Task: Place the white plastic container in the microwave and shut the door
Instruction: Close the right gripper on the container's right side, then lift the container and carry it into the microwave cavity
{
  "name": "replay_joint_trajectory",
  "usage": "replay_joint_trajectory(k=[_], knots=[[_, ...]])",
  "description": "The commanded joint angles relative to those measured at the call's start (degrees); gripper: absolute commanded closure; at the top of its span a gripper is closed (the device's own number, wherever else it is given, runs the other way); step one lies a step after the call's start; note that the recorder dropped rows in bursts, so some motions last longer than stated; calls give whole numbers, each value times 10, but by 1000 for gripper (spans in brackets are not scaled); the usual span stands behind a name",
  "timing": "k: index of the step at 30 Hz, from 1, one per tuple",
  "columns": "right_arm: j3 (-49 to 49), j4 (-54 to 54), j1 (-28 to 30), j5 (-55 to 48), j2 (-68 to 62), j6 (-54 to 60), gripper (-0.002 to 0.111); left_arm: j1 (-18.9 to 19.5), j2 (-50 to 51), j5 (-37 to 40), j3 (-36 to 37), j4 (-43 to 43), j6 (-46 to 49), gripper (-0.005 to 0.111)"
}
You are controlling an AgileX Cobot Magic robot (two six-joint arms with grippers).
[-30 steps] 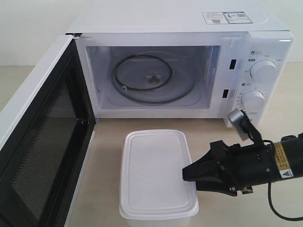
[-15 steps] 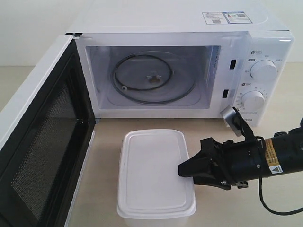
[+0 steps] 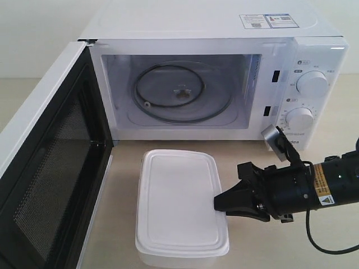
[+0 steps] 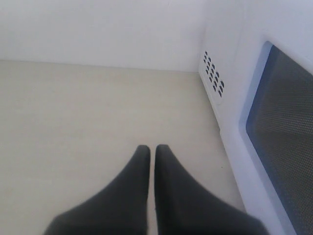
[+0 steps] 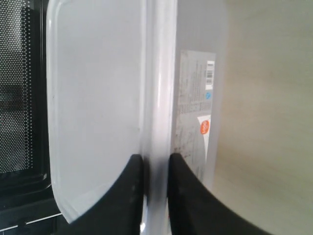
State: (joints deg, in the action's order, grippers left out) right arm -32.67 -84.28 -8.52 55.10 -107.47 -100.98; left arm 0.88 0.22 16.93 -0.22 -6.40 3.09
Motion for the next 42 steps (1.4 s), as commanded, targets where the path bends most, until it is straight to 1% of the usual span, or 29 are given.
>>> replay_joint_trajectory(k=[1, 7, 11, 17, 24, 26, 31, 34, 42], knots=[[-1, 4, 0, 1, -1, 6, 108, 2, -2, 0, 2, 2, -1, 102], [0, 77, 0, 61, -1, 67, 108, 2, -2, 0, 2, 2, -1, 102], [0, 104, 0, 105, 0, 79, 108, 2, -2, 0, 2, 2, -1, 102], [0, 150, 0, 100, 13, 86, 108, 2, -2, 0, 2, 2, -1, 102], [0, 182, -3, 64, 13, 83, 108, 2, -2, 0, 2, 2, -1, 102], [0, 200, -14, 63, 13, 83, 108, 2, -2, 0, 2, 2, -1, 102], [0, 279, -69, 55, 14, 121, 108, 2, -2, 0, 2, 2, -1, 102], [0, 338, -100, 27, 17, 139, 108, 2, -2, 0, 2, 2, -1, 102], [0, 479, -147, 20, 17, 165, 108, 2, -2, 0, 2, 2, -1, 102]])
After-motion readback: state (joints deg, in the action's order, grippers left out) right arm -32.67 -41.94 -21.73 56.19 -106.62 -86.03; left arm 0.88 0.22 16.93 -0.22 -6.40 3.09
